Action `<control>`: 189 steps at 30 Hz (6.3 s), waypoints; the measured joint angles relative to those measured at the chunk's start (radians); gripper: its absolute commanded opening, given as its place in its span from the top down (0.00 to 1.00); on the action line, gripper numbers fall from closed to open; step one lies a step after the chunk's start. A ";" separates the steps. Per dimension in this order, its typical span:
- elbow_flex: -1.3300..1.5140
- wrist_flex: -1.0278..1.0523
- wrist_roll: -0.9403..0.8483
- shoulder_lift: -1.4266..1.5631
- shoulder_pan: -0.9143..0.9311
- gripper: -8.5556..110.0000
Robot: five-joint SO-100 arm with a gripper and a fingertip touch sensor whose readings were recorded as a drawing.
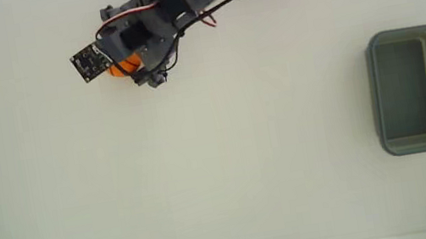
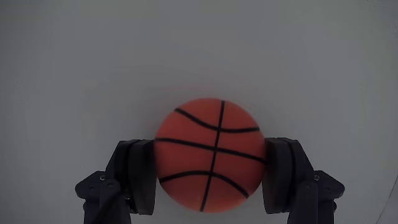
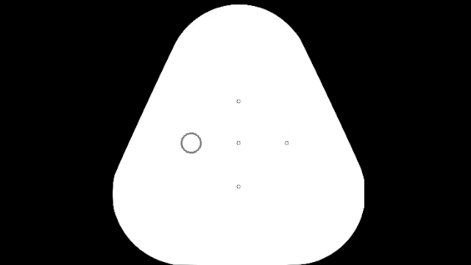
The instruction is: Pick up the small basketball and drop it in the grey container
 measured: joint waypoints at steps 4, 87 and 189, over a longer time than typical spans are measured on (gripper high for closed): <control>0.002 0.000 -0.002 -0.002 -0.003 0.00; 0.002 0.000 -0.002 -0.002 -0.003 0.16; -0.667 0.624 0.000 -0.055 -0.002 0.21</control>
